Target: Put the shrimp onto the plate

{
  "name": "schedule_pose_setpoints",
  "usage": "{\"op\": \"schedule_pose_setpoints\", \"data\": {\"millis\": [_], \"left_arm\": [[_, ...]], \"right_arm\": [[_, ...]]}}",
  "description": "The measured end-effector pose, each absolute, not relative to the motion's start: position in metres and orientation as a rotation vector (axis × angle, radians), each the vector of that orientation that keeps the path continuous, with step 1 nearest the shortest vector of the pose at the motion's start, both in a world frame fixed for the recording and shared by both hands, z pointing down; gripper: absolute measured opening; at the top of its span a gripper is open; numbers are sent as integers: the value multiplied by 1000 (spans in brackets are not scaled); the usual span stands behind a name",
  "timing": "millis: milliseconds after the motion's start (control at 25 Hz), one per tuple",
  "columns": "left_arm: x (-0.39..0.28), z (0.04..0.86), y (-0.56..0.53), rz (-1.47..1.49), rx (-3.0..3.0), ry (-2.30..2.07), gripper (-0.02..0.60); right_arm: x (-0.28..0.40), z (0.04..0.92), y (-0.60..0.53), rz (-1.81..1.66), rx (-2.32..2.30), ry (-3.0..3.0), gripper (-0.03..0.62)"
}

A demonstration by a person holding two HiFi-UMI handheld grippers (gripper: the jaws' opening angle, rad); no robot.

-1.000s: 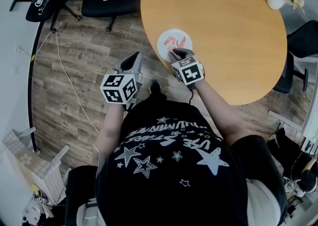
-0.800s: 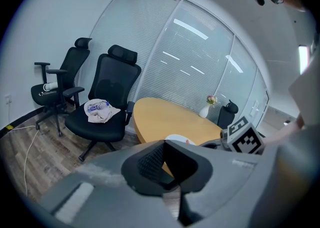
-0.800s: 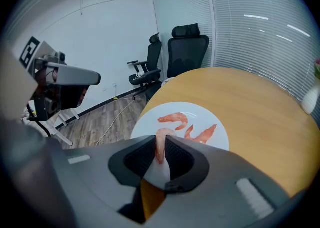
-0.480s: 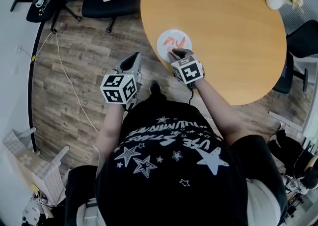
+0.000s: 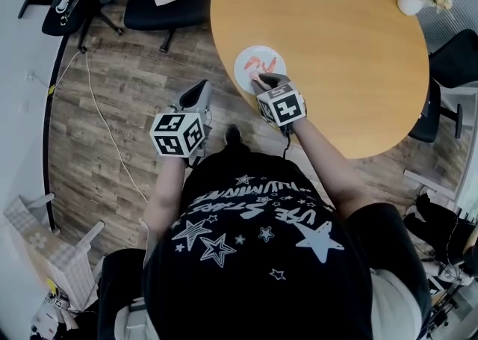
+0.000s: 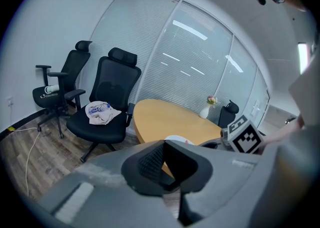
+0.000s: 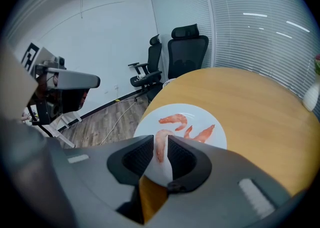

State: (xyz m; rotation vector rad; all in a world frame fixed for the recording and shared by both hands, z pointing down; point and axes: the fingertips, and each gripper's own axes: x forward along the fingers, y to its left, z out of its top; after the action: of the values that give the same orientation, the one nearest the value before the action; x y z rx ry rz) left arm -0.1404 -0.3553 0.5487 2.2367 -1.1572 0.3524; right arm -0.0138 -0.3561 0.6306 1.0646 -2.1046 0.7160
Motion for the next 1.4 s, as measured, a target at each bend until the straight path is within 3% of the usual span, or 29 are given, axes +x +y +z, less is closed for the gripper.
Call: {"op": "schedule_pose_setpoints", "data": {"millis": [1400], "left_arm": [[-83, 499, -279, 280, 2308, -1220, 2]], "right_arm": [[66, 555, -297, 639, 1223, -2231, 89]]}}
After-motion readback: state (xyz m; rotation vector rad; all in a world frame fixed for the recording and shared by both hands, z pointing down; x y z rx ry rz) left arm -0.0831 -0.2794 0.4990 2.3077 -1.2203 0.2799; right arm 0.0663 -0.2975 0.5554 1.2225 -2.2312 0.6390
